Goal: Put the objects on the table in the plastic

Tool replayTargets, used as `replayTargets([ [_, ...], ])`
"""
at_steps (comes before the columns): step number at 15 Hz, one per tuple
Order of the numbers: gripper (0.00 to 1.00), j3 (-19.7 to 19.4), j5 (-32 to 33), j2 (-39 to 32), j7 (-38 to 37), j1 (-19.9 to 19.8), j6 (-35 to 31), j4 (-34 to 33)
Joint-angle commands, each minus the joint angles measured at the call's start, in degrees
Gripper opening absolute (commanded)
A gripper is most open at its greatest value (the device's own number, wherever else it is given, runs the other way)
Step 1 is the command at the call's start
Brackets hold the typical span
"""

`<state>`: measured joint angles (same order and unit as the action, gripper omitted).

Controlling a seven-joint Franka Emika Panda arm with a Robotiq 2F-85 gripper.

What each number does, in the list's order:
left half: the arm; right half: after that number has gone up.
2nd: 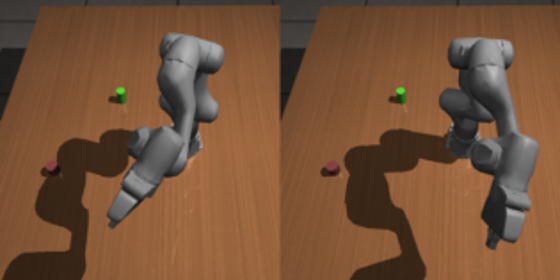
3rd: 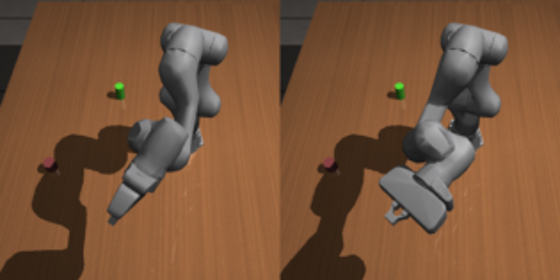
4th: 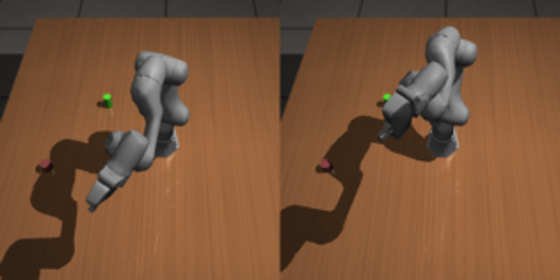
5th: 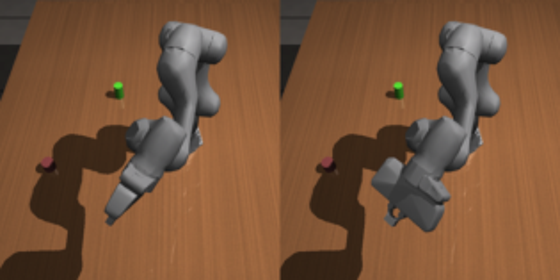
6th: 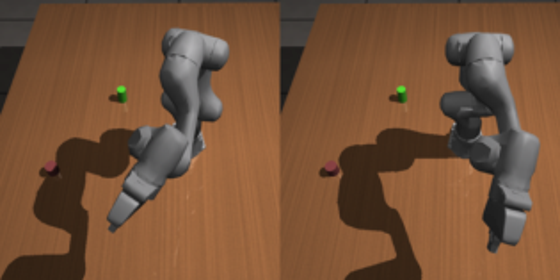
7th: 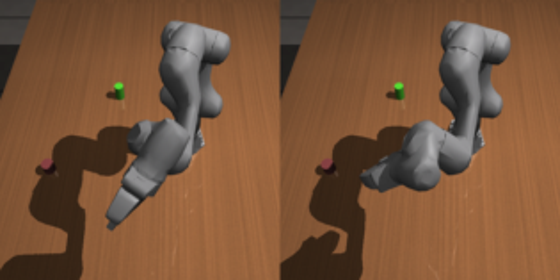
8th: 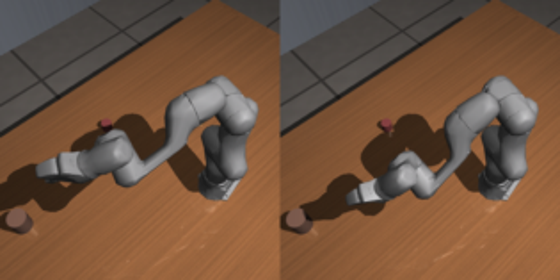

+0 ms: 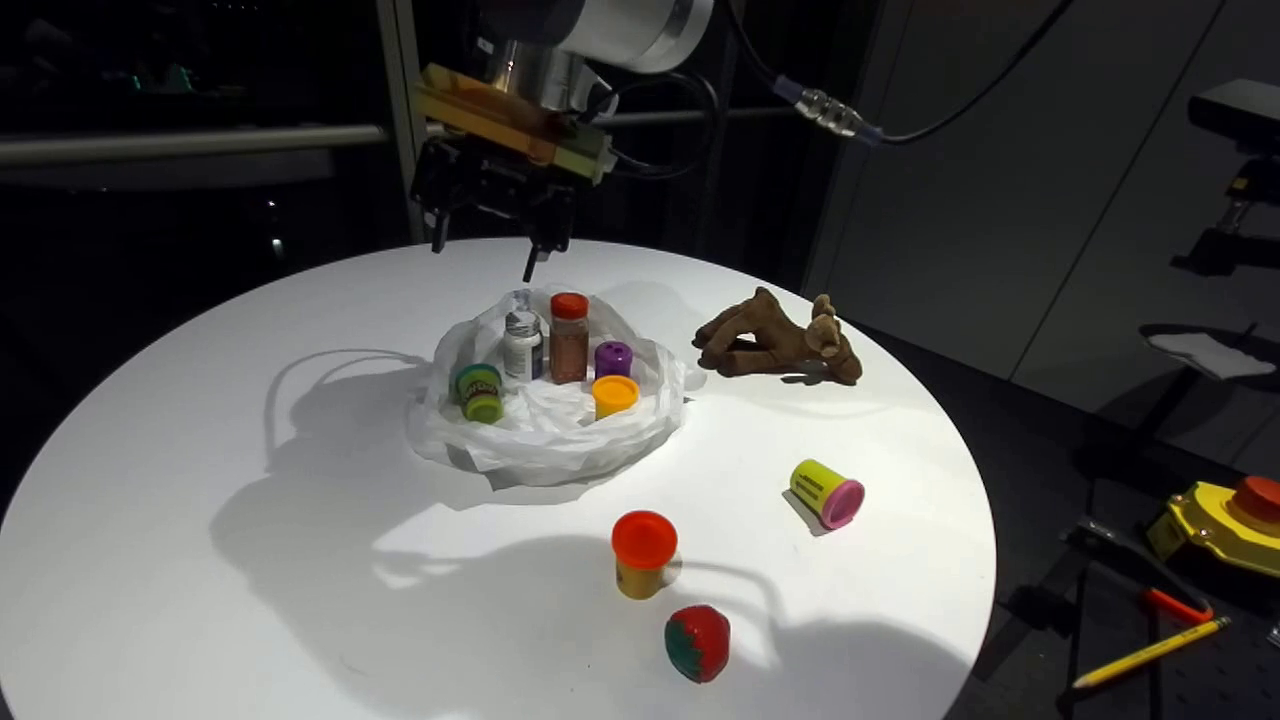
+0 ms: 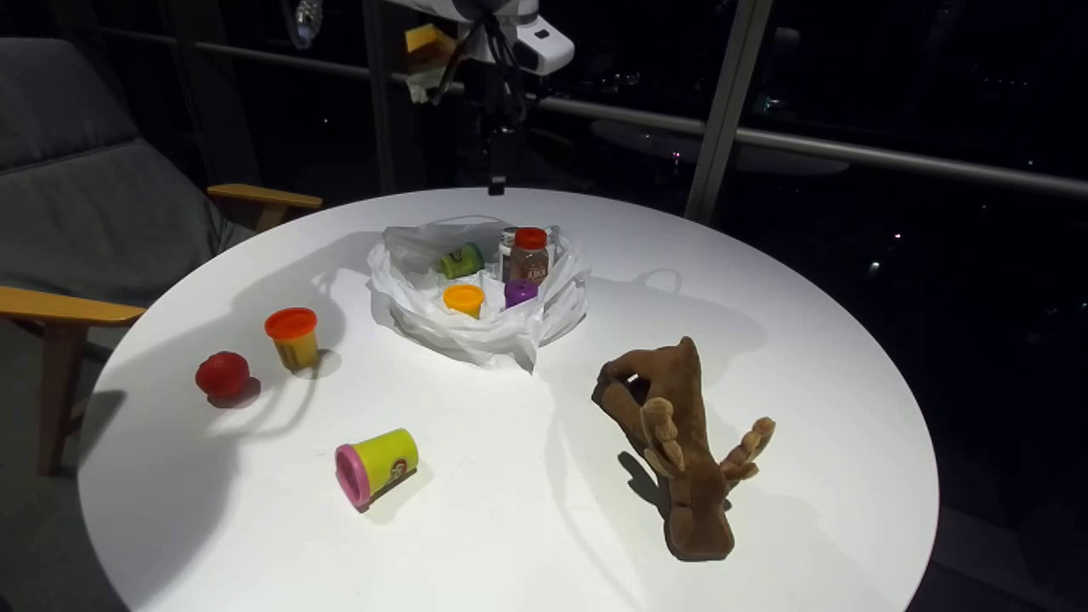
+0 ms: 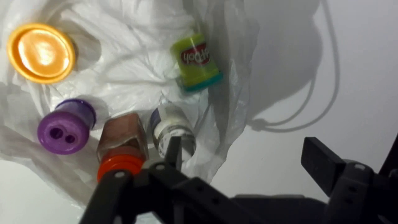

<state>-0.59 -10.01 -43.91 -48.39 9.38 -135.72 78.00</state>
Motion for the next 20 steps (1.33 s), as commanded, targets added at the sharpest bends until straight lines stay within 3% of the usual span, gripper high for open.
replayTargets([
  [1,1.0,4.9,-3.4,11.1,7.9,-1.5,4.7,13.0],
  [6,1.0,5.3,-2.0,19.5,10.7,1.0,9.7,27.5],
  [11,1.0,5.1,0.2,22.3,11.7,3.9,2.1,41.2],
  [20,1.0,4.9,0.4,22.5,11.8,5.1,-10.6,49.3],
])
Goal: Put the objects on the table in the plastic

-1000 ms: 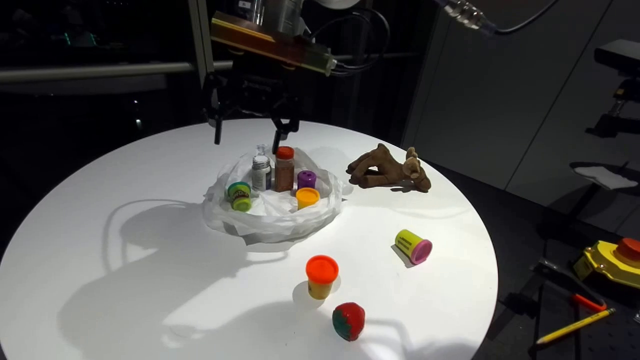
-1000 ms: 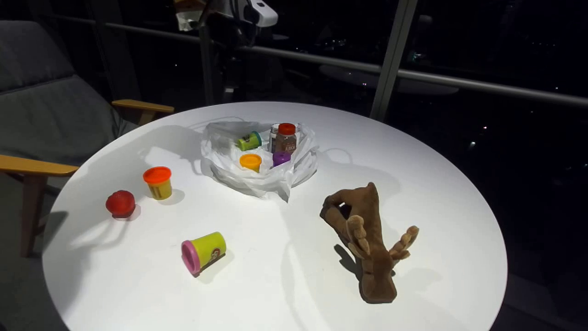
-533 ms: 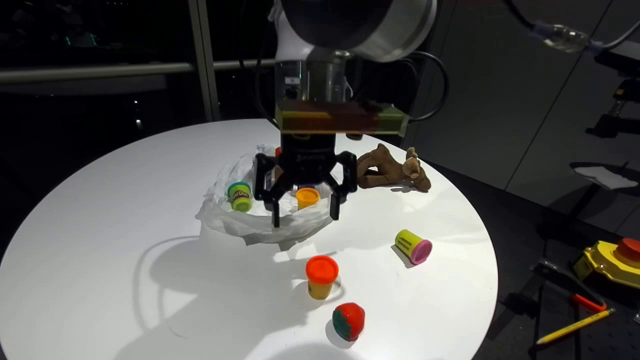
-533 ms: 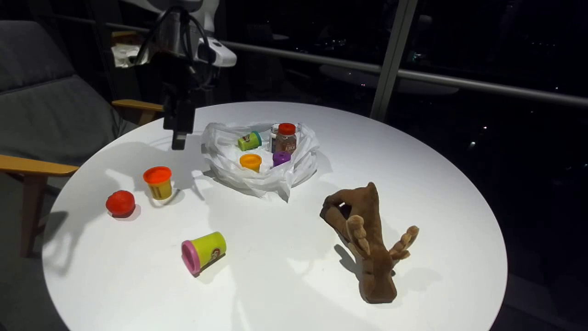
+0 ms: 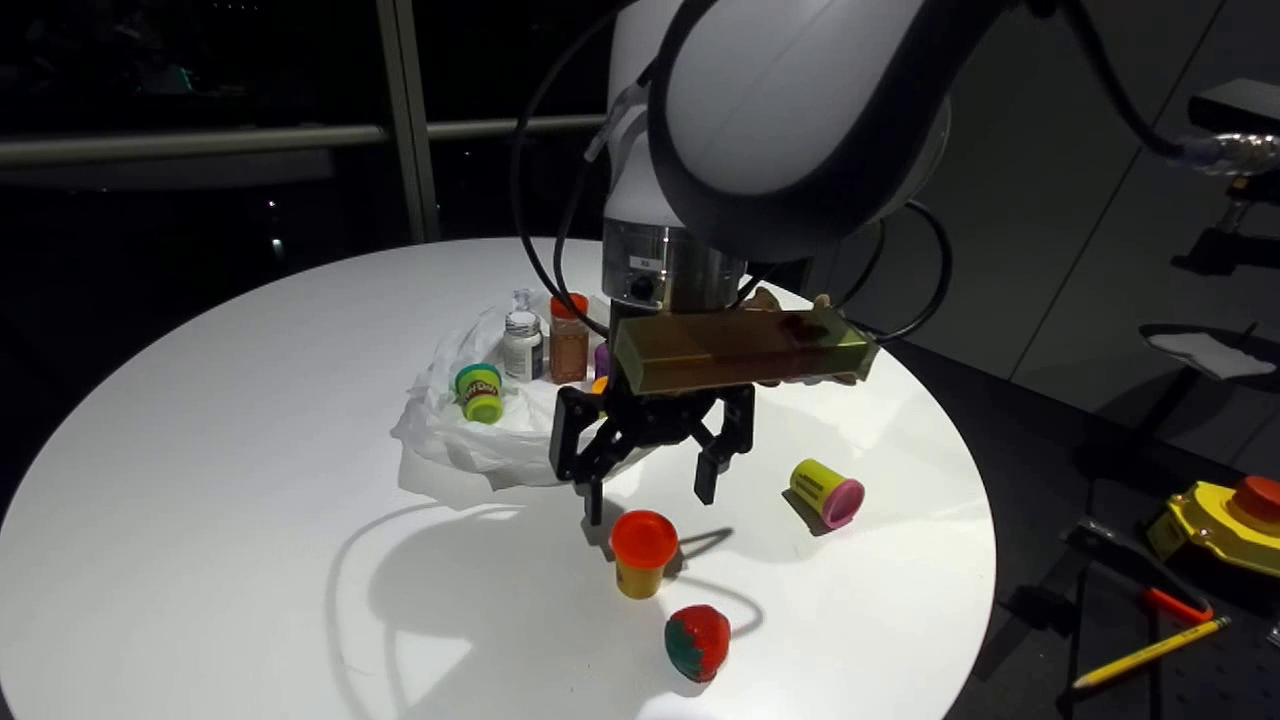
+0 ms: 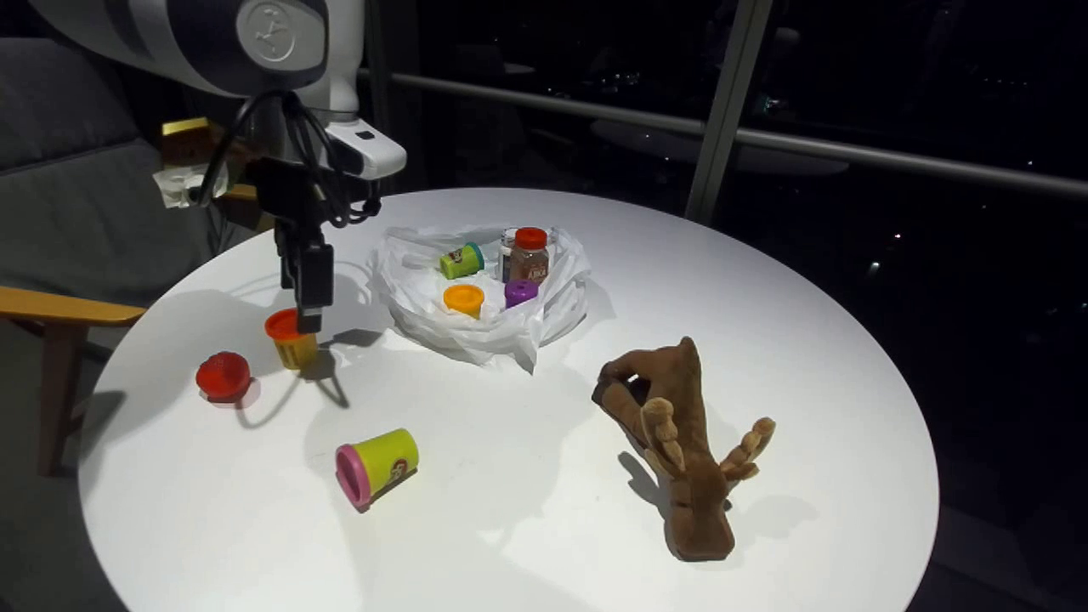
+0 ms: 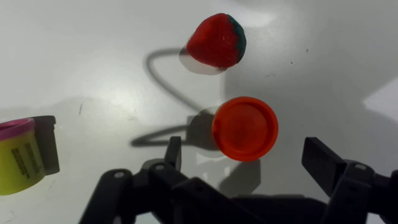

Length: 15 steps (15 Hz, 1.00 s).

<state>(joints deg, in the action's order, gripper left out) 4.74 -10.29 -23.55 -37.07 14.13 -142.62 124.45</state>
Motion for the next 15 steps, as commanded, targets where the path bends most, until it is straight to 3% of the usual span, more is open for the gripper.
replayTargets([
  [1,1.0,-0.3,0.3,1.8,0.6,0.3,-4.5,3.2],
  [15,1.0,2.6,-6.4,0.4,3.6,-1.3,-6.2,3.1],
])
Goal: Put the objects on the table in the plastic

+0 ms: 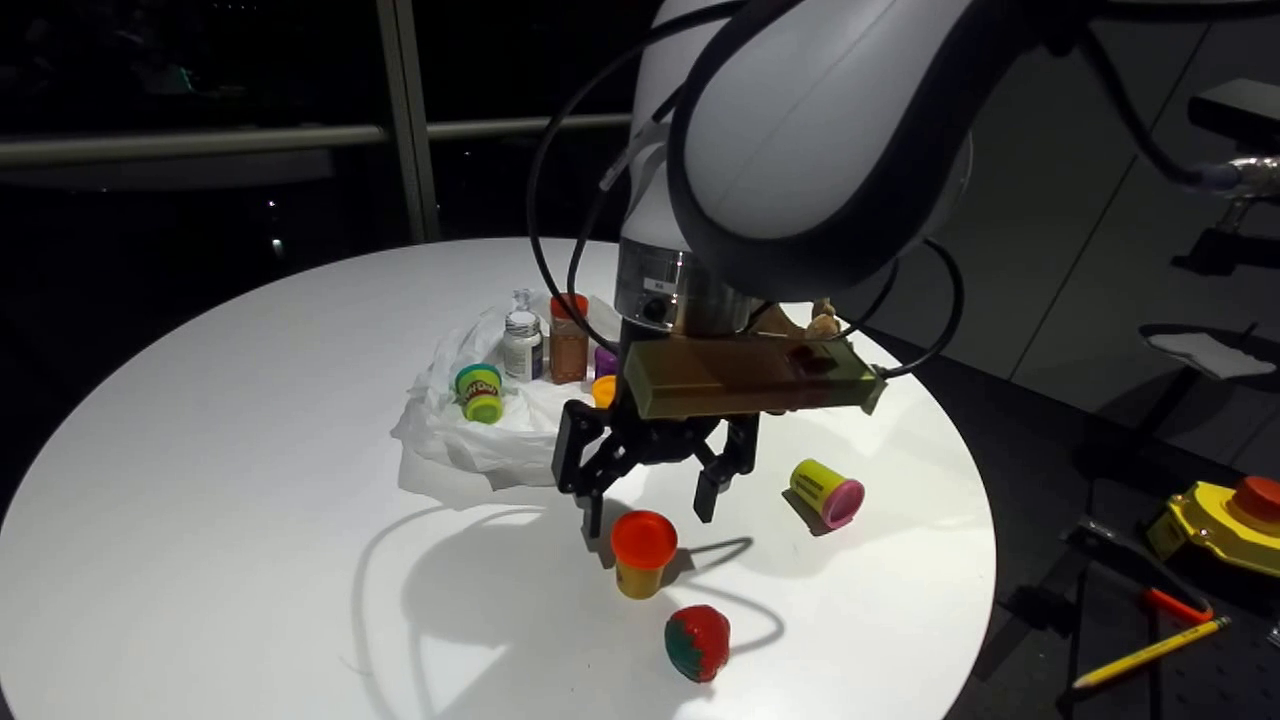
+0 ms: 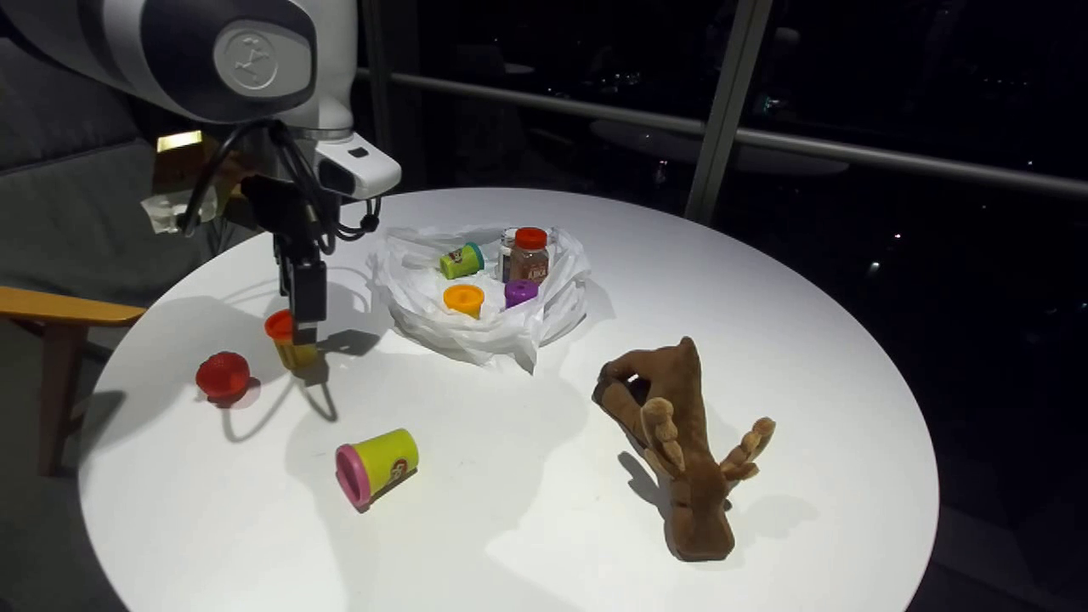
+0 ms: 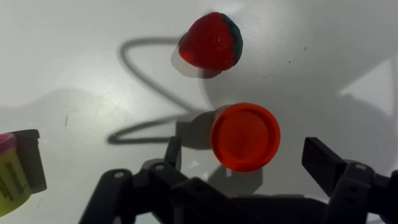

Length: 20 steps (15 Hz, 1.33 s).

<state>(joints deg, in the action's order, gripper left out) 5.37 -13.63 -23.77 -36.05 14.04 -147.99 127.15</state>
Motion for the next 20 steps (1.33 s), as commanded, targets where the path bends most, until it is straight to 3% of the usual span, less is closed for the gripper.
replayTargets([
  [1,1.0,2.3,-3.8,0.4,3.1,-1.2,-0.9,0.3],
  [7,0.99,2.9,-4.9,-0.3,3.8,-0.5,-1.0,0.0],
  [14,0.91,0.1,-0.8,-2.0,1.7,1.1,-1.2,-0.5],
  [16,0.68,-0.4,0.3,-2.6,1.7,1.3,-1.0,-1.0],
  [17,0.65,-0.3,0.4,-2.6,1.9,1.2,-0.8,-1.0],
  [20,0.4,0.1,0.2,-1.3,2.4,0.9,-0.2,-0.5],
])
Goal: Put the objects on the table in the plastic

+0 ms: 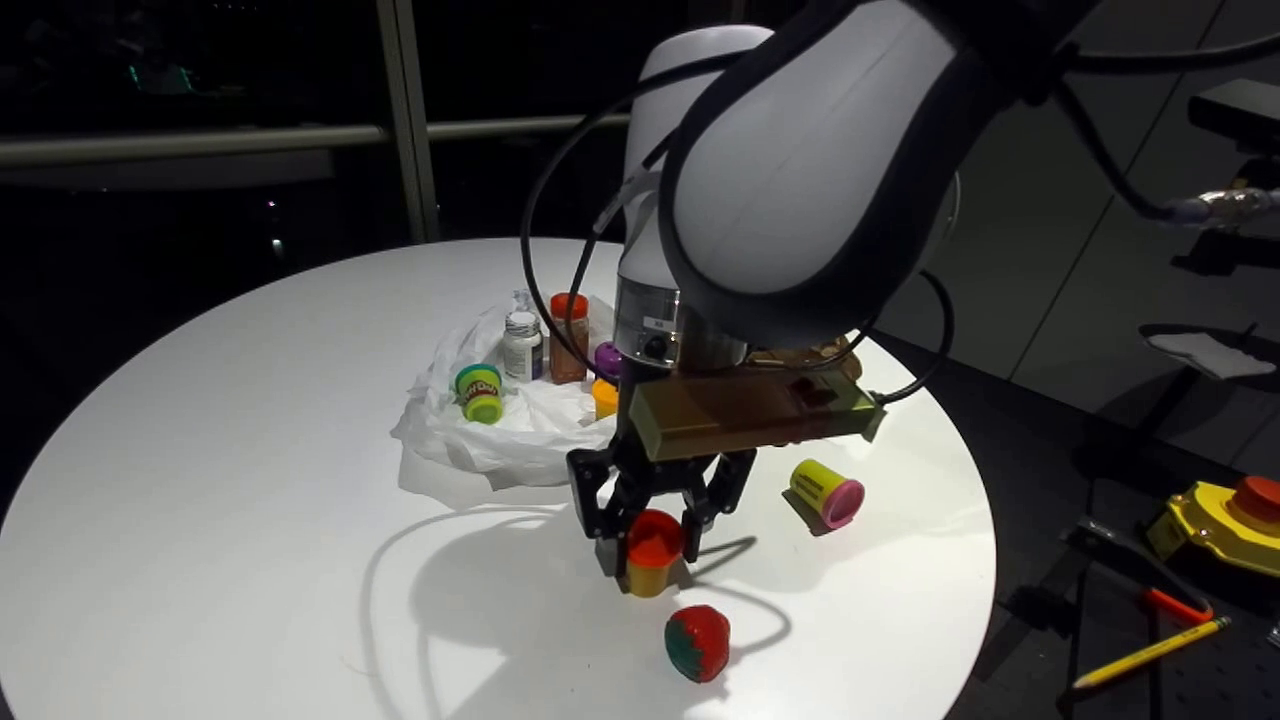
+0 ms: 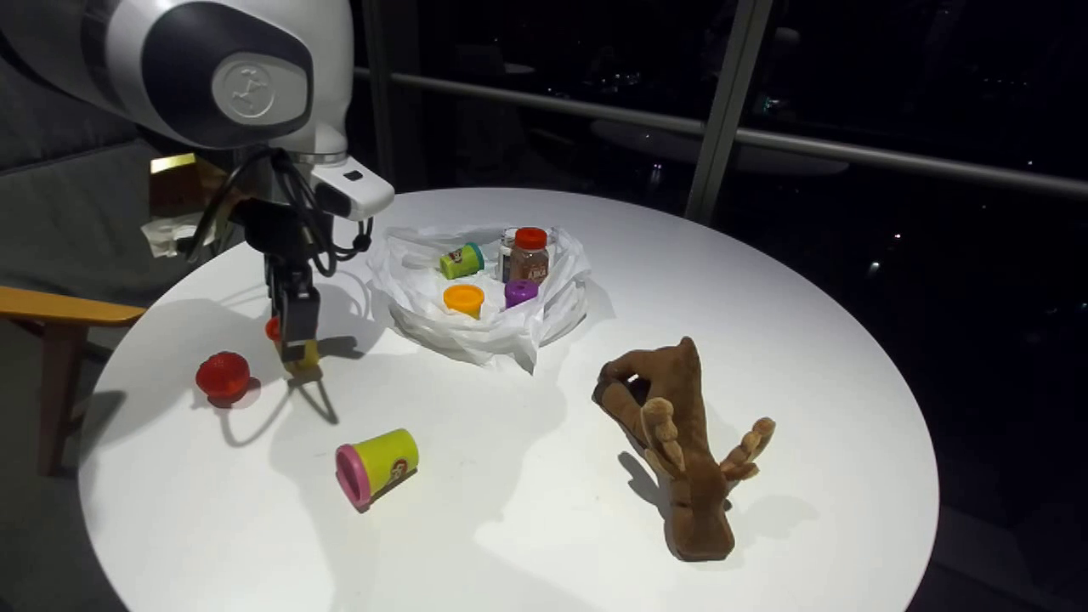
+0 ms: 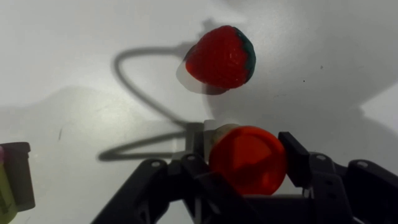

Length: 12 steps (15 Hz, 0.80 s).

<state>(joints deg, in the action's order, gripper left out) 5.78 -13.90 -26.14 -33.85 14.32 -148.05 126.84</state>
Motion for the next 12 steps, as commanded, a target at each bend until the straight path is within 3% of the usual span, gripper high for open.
replayTargets([
  [1,0.31,-0.1,0.0,2.0,0.4,0.3,0.4,0.1],
  [7,0.28,-3.4,2.2,9.4,-2.5,-0.3,1.7,-1.5],
  [12,0.28,-5.6,3.6,6.3,-3.9,-2.3,-0.5,-9.0],
])
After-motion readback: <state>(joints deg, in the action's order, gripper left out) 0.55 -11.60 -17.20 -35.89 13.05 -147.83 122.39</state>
